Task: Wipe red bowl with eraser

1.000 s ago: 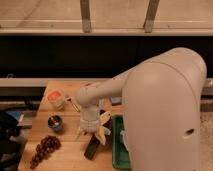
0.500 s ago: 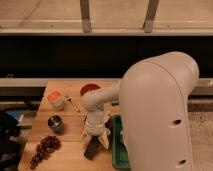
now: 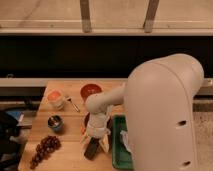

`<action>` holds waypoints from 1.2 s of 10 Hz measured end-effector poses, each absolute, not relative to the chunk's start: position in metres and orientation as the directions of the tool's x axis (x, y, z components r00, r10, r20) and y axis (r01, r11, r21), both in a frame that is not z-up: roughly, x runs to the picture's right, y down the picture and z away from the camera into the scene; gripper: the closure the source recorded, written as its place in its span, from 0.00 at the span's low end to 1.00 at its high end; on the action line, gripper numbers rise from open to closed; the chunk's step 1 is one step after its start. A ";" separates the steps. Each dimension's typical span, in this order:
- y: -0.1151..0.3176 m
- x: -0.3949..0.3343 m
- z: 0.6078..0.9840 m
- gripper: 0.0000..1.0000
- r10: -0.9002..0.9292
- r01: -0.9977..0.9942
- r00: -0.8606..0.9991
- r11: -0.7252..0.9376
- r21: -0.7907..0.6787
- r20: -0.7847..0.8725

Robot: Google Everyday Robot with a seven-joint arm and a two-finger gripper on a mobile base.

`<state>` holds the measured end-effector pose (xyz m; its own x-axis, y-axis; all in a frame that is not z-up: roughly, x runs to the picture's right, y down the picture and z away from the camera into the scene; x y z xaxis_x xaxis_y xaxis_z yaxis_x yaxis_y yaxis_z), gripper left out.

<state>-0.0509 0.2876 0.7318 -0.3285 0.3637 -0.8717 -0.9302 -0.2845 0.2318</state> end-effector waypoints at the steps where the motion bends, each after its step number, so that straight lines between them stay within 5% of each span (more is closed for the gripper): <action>1: 0.287 -0.051 0.729 0.20 0.376 -0.925 -0.344 -0.295 0.241 -0.861; 12: 0.287 -0.058 0.730 0.20 0.466 -0.920 -0.373 -0.300 0.253 -0.803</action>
